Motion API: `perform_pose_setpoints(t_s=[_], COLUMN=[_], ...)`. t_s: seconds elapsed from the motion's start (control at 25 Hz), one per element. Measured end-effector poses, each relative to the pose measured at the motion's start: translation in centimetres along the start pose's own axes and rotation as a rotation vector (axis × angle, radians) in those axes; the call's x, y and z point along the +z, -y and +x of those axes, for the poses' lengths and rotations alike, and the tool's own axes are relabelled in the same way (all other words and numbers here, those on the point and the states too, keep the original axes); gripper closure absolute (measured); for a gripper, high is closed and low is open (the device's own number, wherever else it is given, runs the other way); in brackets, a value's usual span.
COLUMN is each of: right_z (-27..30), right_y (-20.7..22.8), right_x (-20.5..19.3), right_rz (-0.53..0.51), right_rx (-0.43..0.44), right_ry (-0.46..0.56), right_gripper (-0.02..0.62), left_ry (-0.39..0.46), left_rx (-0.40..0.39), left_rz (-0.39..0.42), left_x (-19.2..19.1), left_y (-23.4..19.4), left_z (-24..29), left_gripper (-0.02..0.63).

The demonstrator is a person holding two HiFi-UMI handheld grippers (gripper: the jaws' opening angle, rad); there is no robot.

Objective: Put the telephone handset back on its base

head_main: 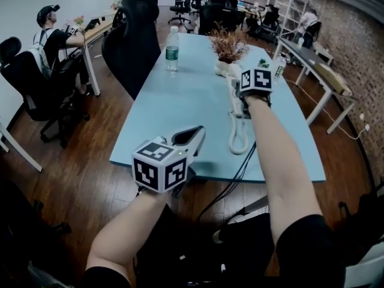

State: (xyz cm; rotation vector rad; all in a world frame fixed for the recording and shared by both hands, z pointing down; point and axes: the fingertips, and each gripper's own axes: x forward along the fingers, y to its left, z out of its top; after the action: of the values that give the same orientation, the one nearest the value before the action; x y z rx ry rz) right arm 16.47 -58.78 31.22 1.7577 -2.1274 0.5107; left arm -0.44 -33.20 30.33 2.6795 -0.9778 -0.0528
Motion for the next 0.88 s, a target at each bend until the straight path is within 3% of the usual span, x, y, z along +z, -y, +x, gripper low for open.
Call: perform_pose_setpoints(t_s=[0.68, 0.8, 0.88], right_z=[4.1, 4.0, 3.4], right_y=[2.1, 2.4, 2.5], right_x=[-2.5, -2.0, -1.5], right_rz=[0.006, -0.005, -0.019], right_rx=[-0.100, -0.123, -0.140], right_ry=[-0.065, -0.040, -0.027], right_gripper=[0.362, 0.298, 0.295], left_ry=[-0.015, -0.015, -0.014], left_rx=[-0.021, -0.017, -0.016], left_rz=[-0.005, -0.003, -0.007], left_x=[-0.4, -0.3, -0.3], left_y=[-1.0, -1.2, -1.2], left_z=[0.3, 0.3, 0.4], left_gripper=[0.609, 0.607, 0.607])
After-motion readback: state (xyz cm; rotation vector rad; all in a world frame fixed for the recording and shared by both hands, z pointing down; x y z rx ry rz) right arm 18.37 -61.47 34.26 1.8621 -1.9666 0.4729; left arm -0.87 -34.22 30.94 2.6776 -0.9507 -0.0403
